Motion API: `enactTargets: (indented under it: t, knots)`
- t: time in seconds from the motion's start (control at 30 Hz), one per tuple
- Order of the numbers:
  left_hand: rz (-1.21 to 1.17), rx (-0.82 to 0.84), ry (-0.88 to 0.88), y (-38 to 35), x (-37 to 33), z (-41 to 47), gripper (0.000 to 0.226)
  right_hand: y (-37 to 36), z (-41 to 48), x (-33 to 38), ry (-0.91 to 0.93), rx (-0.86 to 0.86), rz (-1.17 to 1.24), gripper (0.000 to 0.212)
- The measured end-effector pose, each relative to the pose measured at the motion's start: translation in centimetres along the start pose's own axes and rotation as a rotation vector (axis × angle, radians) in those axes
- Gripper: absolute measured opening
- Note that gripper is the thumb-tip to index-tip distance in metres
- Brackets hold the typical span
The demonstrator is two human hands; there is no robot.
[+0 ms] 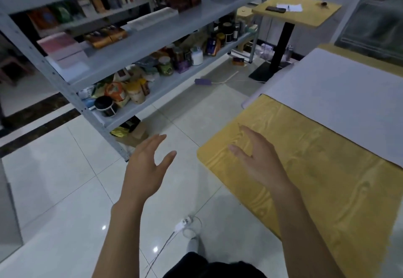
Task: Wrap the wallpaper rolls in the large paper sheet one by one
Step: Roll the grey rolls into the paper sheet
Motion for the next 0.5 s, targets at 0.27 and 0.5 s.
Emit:
enactTargets:
  t: [0.27, 0.5]
  knots:
    - [0.045, -0.002, -0.019, 3.5, 3.8, 8.3, 0.054, -5.9, 8.2, 4.7, 0.018, 0.058, 0.002, 0.072]
    - [0.085, -0.011, -0.016, 4.3, 5.7, 16.8, 0.053, -8.6, 17.2, 5.8, 0.029, 0.088, -0.007, 0.071]
Point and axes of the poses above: each hand's wrist, its own z-axis towards the middle knuckle, its own y-axis out of the back of the hand, x = y × z, the point moved 7 cm from there along z, towards the middle knuckle, and after that the axes turned 7 degrees about y, right-handed, at the moved point
